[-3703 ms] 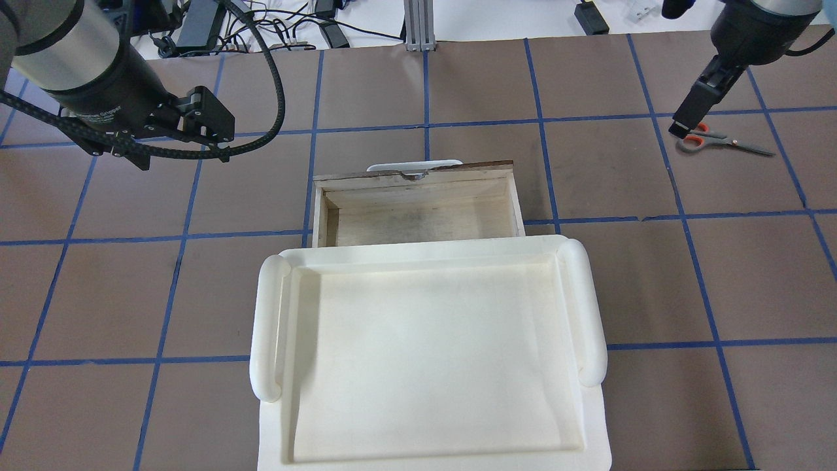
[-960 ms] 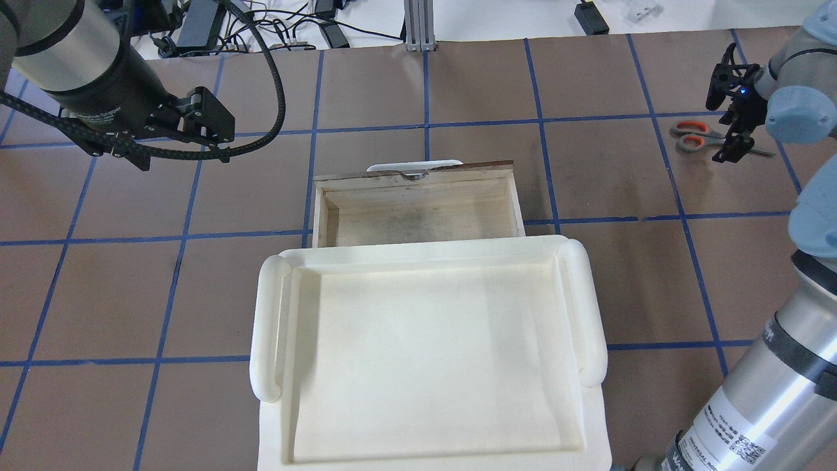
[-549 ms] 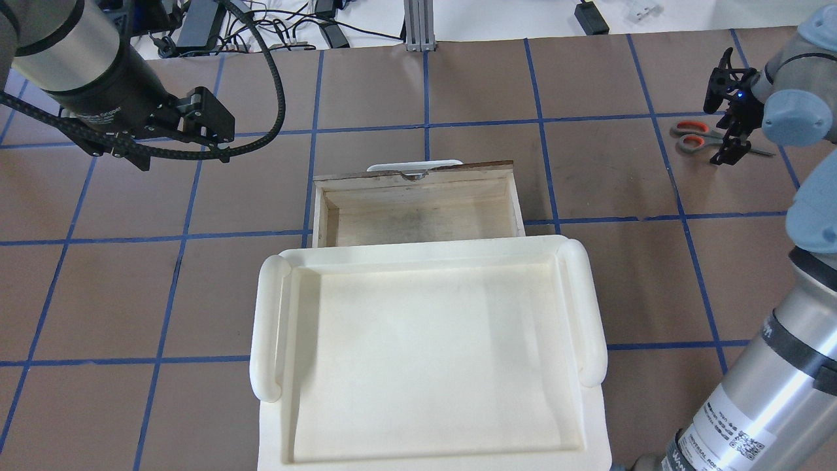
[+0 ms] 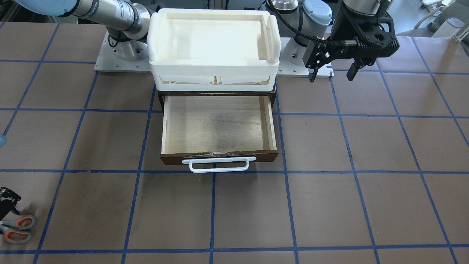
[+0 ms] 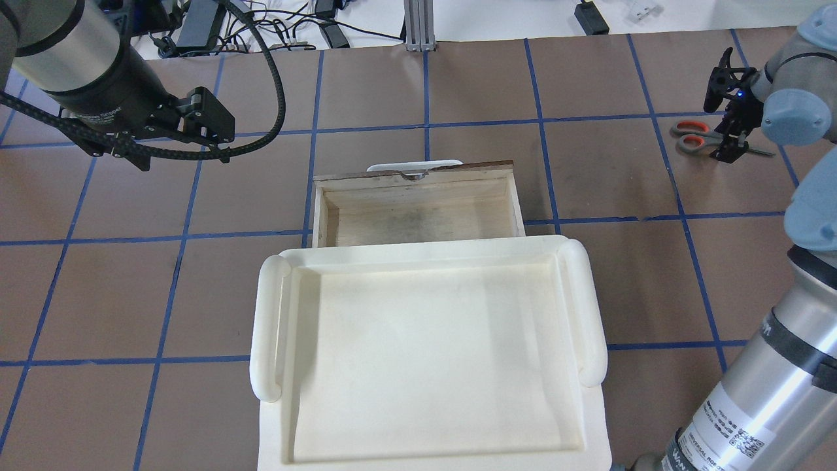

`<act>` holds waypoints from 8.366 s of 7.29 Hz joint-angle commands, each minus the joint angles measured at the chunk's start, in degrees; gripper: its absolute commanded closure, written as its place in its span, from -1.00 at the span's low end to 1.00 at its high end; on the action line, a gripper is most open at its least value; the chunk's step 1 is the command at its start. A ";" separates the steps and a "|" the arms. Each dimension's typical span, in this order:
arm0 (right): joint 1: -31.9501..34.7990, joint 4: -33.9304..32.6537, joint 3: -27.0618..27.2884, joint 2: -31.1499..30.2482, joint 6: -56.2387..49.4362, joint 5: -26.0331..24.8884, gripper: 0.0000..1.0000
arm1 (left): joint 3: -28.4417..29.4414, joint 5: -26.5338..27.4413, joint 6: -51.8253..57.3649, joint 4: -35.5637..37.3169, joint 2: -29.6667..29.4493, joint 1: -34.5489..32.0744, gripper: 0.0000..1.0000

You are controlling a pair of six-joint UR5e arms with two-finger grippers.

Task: Put scissors in drawer and close it
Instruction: 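Lower the right gripper and close it on the scissors blades, then carry the scissors with the right gripper over the open drawer, then lower the scissors into the drawer and open the right gripper, then raise the right gripper away while the left gripper moves to the drawer handle, then lower the left gripper onto the drawer's front edge near the handle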

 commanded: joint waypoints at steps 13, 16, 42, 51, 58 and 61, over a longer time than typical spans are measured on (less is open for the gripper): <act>20.08 28.11 0.56 -23.87 9.80 -0.61 1.00 | 0.00 0.00 0.00 0.00 0.00 0.00 -1.00; 32.12 29.81 0.56 -26.17 18.65 -1.13 1.00 | 0.00 0.00 0.00 0.00 0.00 0.00 -1.00; 50.89 25.33 2.75 -25.28 44.17 -1.13 -0.99 | -2.72 -0.70 -0.26 -4.31 0.80 -0.18 -1.00; 37.09 32.00 3.63 -32.33 94.90 -2.43 -1.00 | 6.83 -0.18 -21.69 16.34 -19.92 -17.74 -1.00; 29.53 38.60 7.48 -39.70 94.72 -0.73 -1.00 | 15.01 2.01 -22.15 23.55 -36.37 -22.23 -1.00; 29.44 38.51 7.94 -40.67 94.99 -0.61 -1.00 | 15.64 1.93 -21.01 23.64 -39.46 -22.32 -1.00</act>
